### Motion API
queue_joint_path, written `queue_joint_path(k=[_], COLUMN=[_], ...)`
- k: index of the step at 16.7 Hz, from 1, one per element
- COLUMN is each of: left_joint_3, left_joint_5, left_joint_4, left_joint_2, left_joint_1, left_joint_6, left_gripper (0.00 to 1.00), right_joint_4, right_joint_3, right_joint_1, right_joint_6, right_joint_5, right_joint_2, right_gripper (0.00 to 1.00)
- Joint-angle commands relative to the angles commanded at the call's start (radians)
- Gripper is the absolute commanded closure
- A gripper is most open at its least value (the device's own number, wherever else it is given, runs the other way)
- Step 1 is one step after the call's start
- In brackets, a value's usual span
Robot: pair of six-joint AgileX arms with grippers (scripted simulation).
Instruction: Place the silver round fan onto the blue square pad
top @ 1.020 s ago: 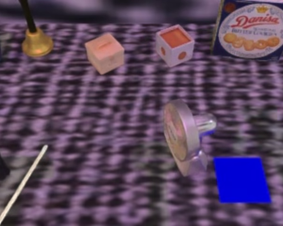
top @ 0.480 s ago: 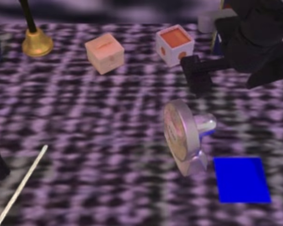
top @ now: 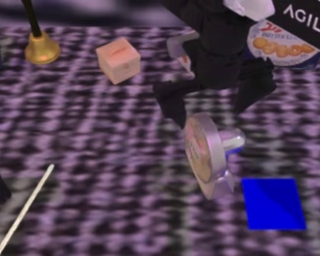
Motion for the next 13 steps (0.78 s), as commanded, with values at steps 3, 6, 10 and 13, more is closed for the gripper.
queue_joint_path(k=[3,6,10,13], left_joint_3=[0.000,0.000,0.000,0.000], left_joint_5=[0.000,0.000,0.000,0.000], left_joint_4=[0.000,0.000,0.000,0.000], left_joint_2=[0.000,0.000,0.000,0.000], left_joint_1=[0.000,0.000,0.000,0.000], left_joint_6=[0.000,0.000,0.000,0.000], left_gripper=[0.00,0.00,0.00,0.00], right_joint_4=[-0.001,0.005,0.100,0.188], right_joint_3=[0.001,-0.004,-0.110,-0.202], right_joint_1=[0.000,-0.004,-0.001,0.001], right_joint_6=[0.000,-0.001,-0.001,0.001], right_joint_5=[0.000,0.000,0.000,0.000], right_joint_2=[0.001,-0.001,-0.009,-0.013], right_gripper=[0.00,0.00,0.00,0.00])
